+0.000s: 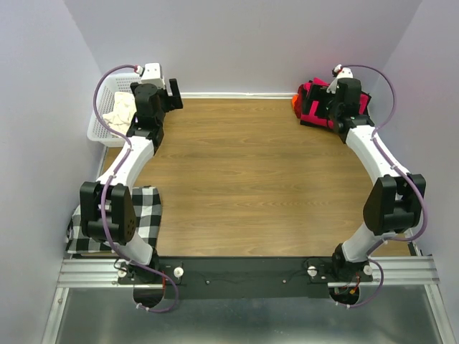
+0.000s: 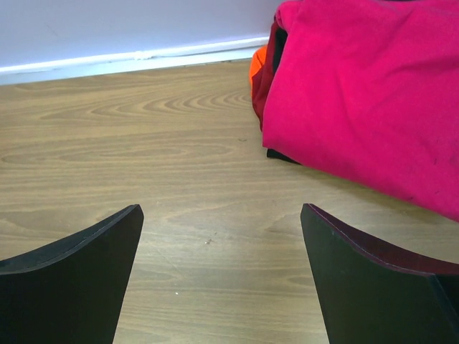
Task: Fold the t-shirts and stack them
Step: Grab crumpled tshirt from bin with the left arm
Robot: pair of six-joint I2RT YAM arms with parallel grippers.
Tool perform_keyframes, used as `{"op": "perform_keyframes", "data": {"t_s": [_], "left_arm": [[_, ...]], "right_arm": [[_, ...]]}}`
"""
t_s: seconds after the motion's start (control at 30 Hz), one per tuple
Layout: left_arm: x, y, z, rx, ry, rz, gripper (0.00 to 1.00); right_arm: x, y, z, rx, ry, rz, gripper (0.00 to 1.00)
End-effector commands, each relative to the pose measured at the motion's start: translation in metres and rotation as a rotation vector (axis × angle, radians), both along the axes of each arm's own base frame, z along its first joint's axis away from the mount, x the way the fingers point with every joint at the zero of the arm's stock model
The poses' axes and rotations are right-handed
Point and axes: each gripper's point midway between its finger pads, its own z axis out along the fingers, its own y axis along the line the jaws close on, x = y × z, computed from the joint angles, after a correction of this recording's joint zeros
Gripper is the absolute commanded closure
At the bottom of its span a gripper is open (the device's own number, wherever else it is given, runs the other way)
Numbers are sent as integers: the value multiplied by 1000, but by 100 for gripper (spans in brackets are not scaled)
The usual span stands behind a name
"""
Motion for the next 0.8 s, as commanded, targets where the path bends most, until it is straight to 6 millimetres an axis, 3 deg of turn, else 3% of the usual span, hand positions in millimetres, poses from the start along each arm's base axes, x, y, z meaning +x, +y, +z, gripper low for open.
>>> {"op": "perform_keyframes", "data": {"t_s": [0.0,0.13,0.27,0.3,0.33,0.37,0.4,0.43,0.5,0.67,0.73,0.77], "left_arm": [[2,6,3,-1,20,40,2],[5,23,6,-52,23,105,2],[28,48,0,-122,59,158,4],[33,62,-1,-133,65,183,11],[37,62,-9,-144,99,185,16],[52,80,-7,-171,88,217,20],[57,84,-15,-192,118,217,30],[60,101,-27,-212,164,250,34],[81,112,-35,-255,185,253,41],[107,150,-74,-264,281,339,40],[110,157,-93,-271,330,354,40],[114,164,-90,-276,320,360,39]], "right_arm": [[3,5,-12,-3,38,21,0],[4,4,-15,-8,44,19,0],[3,5,-19,1,53,10,0],[2,5,-20,2,56,10,0],[1,6,-22,4,61,13,0],[1,7,-23,7,63,11,0],[1,6,-23,8,65,7,0],[0,7,-25,10,70,5,0],[-2,8,-25,17,72,4,0],[-8,11,-26,32,78,-4,0],[-10,11,-30,33,87,-12,0],[-12,12,-29,34,84,-13,0]]}}
